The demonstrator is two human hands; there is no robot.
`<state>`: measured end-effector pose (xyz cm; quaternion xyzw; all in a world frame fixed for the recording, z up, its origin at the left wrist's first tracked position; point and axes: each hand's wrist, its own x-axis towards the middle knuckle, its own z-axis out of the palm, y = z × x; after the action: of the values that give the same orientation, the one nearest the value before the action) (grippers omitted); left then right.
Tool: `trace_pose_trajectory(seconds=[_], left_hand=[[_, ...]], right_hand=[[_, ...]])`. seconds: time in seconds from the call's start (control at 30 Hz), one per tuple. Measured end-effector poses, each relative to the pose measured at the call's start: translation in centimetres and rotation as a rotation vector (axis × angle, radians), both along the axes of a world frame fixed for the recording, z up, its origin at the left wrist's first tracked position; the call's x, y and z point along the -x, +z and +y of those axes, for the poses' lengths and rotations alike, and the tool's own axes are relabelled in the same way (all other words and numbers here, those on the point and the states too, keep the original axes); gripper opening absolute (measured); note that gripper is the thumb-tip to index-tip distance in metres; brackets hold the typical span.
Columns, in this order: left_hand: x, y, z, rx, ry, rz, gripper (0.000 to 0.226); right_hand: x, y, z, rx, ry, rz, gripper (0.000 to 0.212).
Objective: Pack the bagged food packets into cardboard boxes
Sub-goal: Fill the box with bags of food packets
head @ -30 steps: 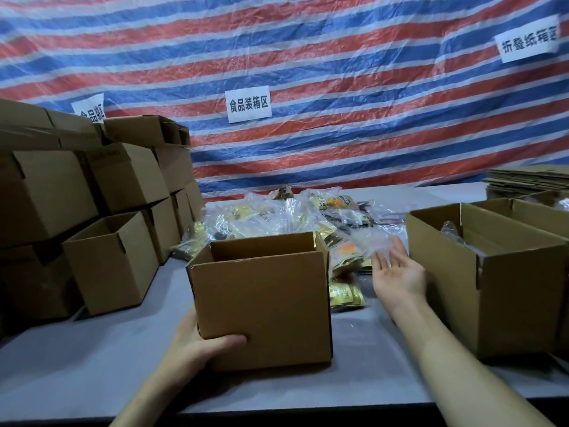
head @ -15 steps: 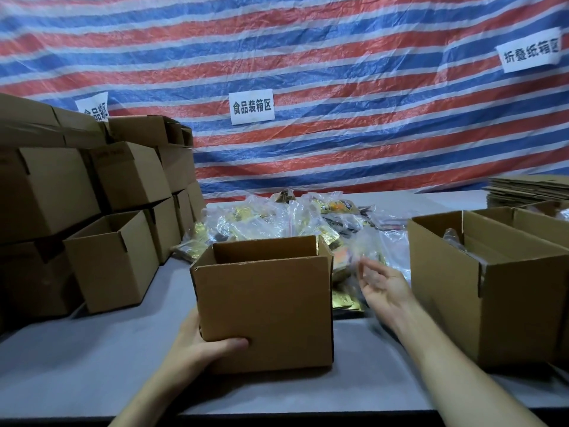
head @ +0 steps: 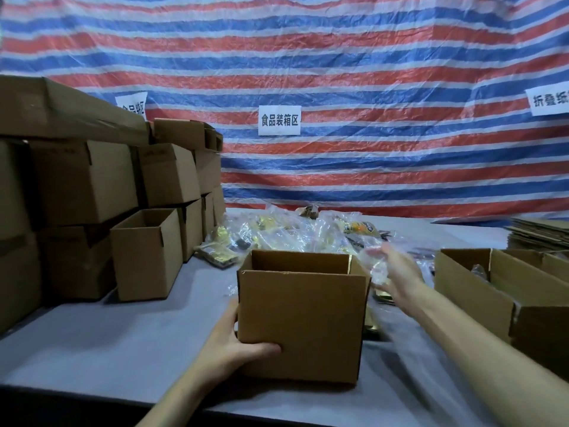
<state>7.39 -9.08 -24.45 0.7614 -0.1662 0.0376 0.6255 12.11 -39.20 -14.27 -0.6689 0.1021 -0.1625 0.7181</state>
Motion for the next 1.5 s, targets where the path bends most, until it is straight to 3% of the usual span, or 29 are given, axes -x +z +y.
trace_pose_trajectory(seconds=[0.2,0.5,0.63,0.77,0.87,1.07,1.2,1.5], left_hand=[[-0.3,-0.5,0.1,0.015,0.007,-0.026,0.107],[-0.7,-0.7,0.1,0.034,-0.01,-0.049,0.103],[-0.7,-0.6,0.1,0.063,-0.036,-0.041,0.105],[-0.6,-0.5,0.0,0.069,-0.042,-0.032,0.108],[-0.6,-0.5,0.0,0.075,-0.035,-0.033,0.11],[-0.7,-0.4,-0.1,0.087,-0.041,-0.022,0.11],[-0.8,-0.4,-0.2,0.085,-0.04,-0.018,0.106],[-0.8,-0.3,-0.1,0.042,-0.011,-0.042,0.095]], right_hand=[[0.3,7.5,1.0,0.48,0.01,0.026,0.044],[1.8,16.3,2.1,0.792,-0.168,-0.259,0.05],[2.4,19.3,2.6,0.654,0.002,-0.326,0.042],[3.5,21.4,2.9,0.941,0.24,-0.173,0.034],[3.9,21.7,3.5,1.114,0.239,-0.189,0.035],[4.6,21.2,4.3,1.033,0.429,-0.22,0.035],[5.5,21.0,4.7,1.111,0.595,-0.222,0.03],[6.2,21.8,4.5,1.109,0.931,-0.151,0.042]])
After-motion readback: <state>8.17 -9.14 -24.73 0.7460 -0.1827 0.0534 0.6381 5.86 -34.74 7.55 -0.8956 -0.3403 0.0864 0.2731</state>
